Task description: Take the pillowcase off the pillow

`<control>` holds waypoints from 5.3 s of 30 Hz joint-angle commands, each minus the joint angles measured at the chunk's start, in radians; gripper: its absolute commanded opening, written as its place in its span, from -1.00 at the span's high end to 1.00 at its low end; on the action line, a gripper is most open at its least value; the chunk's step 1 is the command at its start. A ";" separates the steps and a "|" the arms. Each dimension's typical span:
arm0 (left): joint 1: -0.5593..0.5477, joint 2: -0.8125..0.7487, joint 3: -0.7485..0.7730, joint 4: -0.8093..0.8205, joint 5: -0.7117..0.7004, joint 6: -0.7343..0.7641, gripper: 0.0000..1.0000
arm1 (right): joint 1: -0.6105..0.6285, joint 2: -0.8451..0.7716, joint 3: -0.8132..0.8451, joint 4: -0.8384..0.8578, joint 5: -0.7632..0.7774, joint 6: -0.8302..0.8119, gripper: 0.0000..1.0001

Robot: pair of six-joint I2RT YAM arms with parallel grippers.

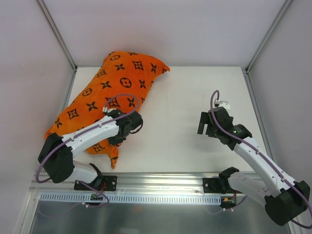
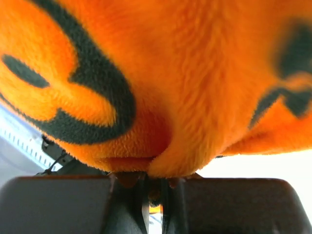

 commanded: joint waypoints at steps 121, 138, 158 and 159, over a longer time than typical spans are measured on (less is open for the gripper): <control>0.447 -0.136 0.328 0.409 0.597 0.614 -0.84 | -0.240 0.334 0.388 0.190 -0.491 -0.102 -0.93; 0.402 0.326 0.568 0.447 0.660 0.685 0.21 | -0.355 0.272 0.376 -0.018 -0.526 -0.082 0.99; -0.013 0.012 0.545 0.527 0.684 0.673 -0.97 | -0.098 0.061 0.599 -0.232 -0.216 -0.076 -0.93; -0.007 -0.011 0.531 0.529 0.664 0.665 -0.97 | -0.007 0.075 0.613 -0.229 -0.186 -0.073 -0.93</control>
